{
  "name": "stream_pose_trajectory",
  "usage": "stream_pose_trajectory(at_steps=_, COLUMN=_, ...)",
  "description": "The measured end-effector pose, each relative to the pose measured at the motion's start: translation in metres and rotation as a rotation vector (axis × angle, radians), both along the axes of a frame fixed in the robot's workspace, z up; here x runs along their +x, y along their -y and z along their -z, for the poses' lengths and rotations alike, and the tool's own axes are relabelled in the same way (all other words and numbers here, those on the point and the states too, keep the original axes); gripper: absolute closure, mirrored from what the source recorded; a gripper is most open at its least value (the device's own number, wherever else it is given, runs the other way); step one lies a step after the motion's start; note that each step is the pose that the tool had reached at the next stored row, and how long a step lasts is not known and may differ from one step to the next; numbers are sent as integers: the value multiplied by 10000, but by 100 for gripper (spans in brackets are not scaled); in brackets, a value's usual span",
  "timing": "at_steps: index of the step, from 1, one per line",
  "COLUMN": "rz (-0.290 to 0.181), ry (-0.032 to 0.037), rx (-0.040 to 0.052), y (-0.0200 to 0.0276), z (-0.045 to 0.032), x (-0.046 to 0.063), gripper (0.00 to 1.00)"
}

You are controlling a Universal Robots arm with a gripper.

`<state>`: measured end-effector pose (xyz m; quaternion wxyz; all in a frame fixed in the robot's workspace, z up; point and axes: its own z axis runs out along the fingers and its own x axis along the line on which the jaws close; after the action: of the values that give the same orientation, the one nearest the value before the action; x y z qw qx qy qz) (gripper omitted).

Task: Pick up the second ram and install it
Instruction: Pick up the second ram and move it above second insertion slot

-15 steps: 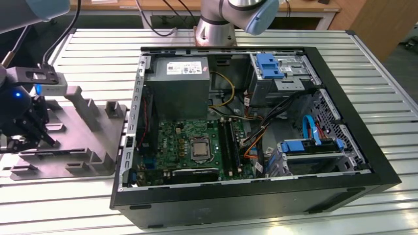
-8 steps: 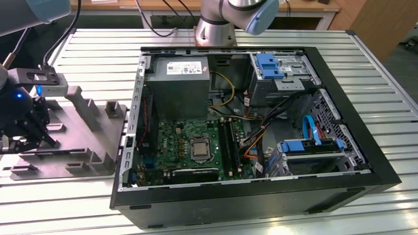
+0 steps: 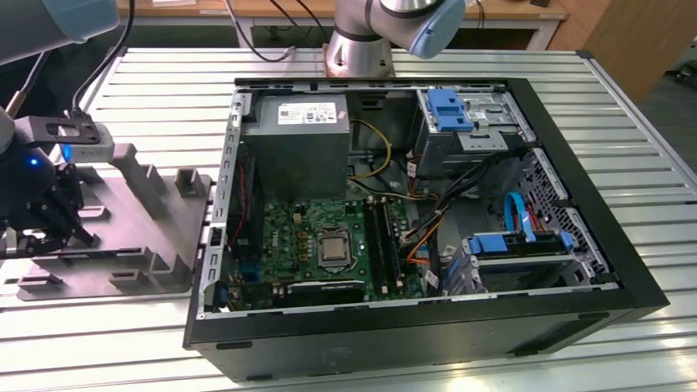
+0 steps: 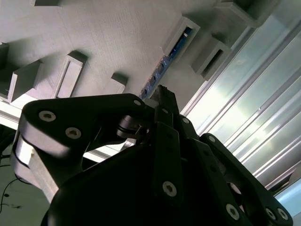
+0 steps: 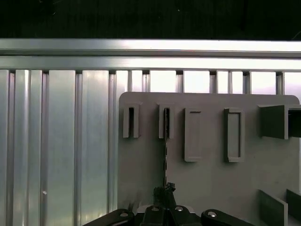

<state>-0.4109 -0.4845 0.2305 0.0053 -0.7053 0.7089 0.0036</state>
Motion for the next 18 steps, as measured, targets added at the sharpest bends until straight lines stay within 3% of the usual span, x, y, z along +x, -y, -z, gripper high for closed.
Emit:
stream_pose_trajectory(at_steps=5, rz=-81, ry=40, rx=1, y=-2, z=64, x=-37, gripper=90)
stream_pose_trajectory(at_steps=18, rz=-82, ry=40, rx=-3, y=-31, z=141, x=-114, gripper=90)
